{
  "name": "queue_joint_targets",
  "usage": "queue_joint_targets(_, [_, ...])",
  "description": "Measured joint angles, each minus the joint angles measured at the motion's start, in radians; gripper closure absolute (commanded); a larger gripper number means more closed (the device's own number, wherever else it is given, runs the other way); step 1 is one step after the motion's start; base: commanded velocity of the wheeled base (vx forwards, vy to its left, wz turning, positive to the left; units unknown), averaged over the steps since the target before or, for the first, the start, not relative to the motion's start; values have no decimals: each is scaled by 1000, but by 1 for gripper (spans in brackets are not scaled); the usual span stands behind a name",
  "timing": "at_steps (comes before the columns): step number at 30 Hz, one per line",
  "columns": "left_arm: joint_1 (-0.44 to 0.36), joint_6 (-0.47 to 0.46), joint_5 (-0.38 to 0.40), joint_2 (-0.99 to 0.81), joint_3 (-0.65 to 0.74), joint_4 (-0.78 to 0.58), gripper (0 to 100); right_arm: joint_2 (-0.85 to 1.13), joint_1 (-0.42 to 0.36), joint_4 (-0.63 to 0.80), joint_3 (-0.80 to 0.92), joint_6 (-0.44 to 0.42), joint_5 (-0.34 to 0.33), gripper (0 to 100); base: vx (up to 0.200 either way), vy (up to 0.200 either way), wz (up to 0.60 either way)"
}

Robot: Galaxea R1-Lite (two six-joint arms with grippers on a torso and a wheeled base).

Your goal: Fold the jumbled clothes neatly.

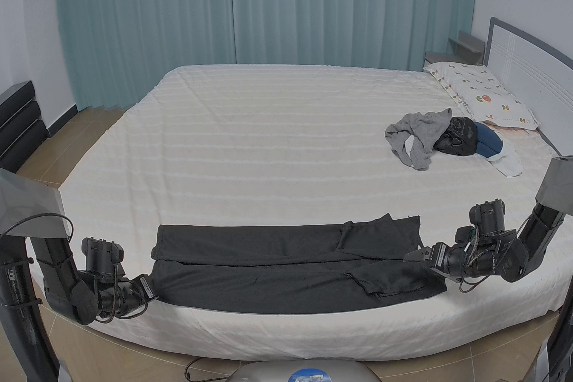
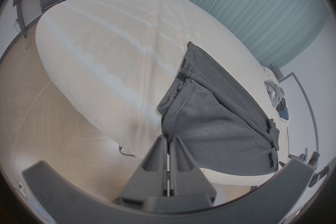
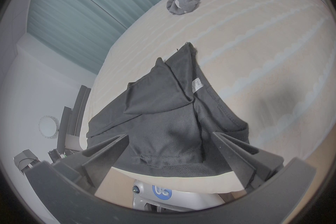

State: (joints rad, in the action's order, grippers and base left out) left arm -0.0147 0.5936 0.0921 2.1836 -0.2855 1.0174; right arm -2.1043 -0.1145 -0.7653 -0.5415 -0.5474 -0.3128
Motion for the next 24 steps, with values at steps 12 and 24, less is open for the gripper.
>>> queue_joint_targets(12, [-7, 1, -1, 0, 3, -5, 0, -43, -14, -4, -8, 3, -1, 0, 0, 0, 0])
queue_joint_targets(24, [6, 10, 1, 2, -9, 1, 0, -95, -17, -6, -11, 77, -1, 100, 0, 0, 0])
